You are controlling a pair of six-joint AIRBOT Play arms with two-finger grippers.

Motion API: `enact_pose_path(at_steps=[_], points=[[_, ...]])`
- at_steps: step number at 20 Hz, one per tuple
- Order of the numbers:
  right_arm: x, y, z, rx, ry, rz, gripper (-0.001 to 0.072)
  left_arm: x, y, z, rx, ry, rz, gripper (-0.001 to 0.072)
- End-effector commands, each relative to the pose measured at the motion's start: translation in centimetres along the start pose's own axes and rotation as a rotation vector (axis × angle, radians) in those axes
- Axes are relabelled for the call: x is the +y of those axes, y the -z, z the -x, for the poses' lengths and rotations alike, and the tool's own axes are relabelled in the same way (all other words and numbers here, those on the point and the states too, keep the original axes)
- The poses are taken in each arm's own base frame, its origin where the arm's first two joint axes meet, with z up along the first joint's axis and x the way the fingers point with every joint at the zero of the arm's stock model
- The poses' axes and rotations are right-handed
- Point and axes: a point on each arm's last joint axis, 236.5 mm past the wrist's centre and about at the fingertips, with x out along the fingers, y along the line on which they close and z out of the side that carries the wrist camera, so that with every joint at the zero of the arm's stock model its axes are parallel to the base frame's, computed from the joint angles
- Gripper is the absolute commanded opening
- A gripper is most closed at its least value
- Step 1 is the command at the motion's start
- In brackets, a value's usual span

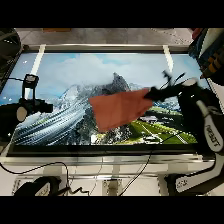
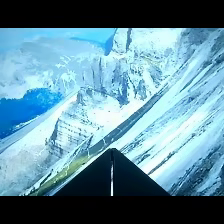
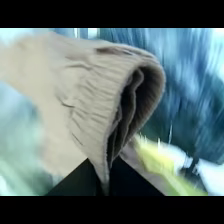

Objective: Fold the clothes and pants, and hang the long-sleeved shirts on hangers.

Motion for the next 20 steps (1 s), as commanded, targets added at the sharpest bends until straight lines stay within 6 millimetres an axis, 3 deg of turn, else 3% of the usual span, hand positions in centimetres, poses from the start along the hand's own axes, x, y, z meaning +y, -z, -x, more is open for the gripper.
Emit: enact_pose_path(at_steps=[1,3,4,6,8,11,14,17,20], points=[[1.3,-8.7,11.5,-0.396,0.094,-0.008,0.0017,0.4,0.0,0.1,-0.003,-0.012,-0.003,0.0011],[-1.9,-11.4,20.1,-0.624,0.223,-0.102,0.0016,0.4,0.0,0.1,-0.003,-0.012,-0.004,0.0011],[-4.1,-11.6,24.1,-0.714,0.286,-0.168,0.0017,0.4,0.0,0.1,-0.003,-0.012,-0.004,0.0011],[-9.2,-9.5,30.8,-0.807,0.417,-0.316,0.0016,0.4,0.0,0.1,-0.003,-0.012,-0.004,0.0011],[-14.5,-4.7,34.8,-0.809,0.517,-0.578,0.0017,0.4,0.0,0.1,-0.002,-0.012,-0.004,0.0011],[-19.6,4.4,36.8,-0.631,0.705,-0.840,0.0017,0.4,0.0,0.1,-0.003,-0.012,-0.004,0.0011],[-21.3,11.5,38.1,-0.455,0.904,-0.969,0.0017,0.4,0.0,0.1,-0.002,-0.012,-0.004,0.0011],[-20.6,15.2,41.0,-0.510,1.048,-1.169,0.0017,0.4,0.0,0.1,-0.002,-0.012,-0.004,0.0011],[-19.6,16.1,42.2,-0.601,1.070,-1.278,0.0042,0.4,0.0,0.1,-0.002,-0.012,-0.004,0.0011]])
